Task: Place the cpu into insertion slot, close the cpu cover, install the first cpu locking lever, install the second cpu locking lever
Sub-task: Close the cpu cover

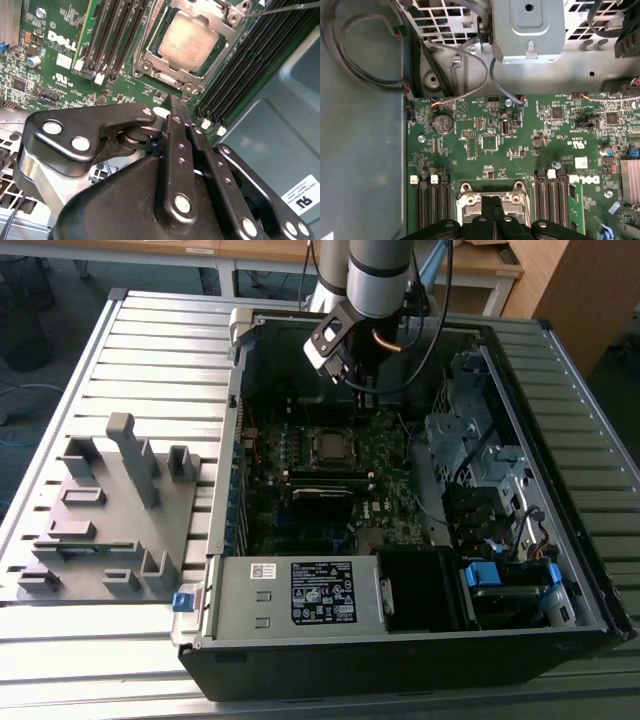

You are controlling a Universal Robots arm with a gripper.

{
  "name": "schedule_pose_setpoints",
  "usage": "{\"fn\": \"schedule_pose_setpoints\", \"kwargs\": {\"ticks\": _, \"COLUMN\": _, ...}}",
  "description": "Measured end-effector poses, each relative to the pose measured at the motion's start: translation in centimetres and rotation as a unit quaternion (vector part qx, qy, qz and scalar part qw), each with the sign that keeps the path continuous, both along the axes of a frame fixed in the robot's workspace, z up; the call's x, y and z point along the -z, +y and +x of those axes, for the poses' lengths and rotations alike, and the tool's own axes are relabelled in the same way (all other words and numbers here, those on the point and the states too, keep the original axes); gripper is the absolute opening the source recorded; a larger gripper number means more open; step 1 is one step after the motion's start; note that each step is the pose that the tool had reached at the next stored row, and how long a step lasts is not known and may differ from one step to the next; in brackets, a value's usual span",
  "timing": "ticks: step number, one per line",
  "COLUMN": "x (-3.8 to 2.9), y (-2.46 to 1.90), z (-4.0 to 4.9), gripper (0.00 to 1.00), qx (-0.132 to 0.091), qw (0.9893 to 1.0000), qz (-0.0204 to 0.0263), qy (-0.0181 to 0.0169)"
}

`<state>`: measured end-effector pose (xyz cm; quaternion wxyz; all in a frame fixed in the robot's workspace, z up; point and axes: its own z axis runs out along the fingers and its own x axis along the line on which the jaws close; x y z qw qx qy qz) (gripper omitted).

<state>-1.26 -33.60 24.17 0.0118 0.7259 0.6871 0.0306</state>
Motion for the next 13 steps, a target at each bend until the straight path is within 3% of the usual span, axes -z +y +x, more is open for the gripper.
{"fn": "schedule_pose_setpoints", "kwargs": {"ticks": 11, "x": 0.00, "y": 0.00, "z": -0.36, "gripper": 0.10, "qx": 0.000, "qw": 1.0000, "qz": 0.0000, "qy": -0.0005}}
{"fn": "schedule_pose_setpoints", "kwargs": {"ticks": 12, "x": 0.00, "y": 0.00, "z": -0.36, "gripper": 0.10, "qx": 0.000, "qw": 1.0000, "qz": 0.0000, "qy": 0.0000}}
{"fn": "schedule_pose_setpoints", "kwargs": {"ticks": 13, "x": 0.02, "y": 0.00, "z": -0.36, "gripper": 0.10, "qx": 0.000, "qw": 1.0000, "qz": 0.0001, "qy": 0.0032}}
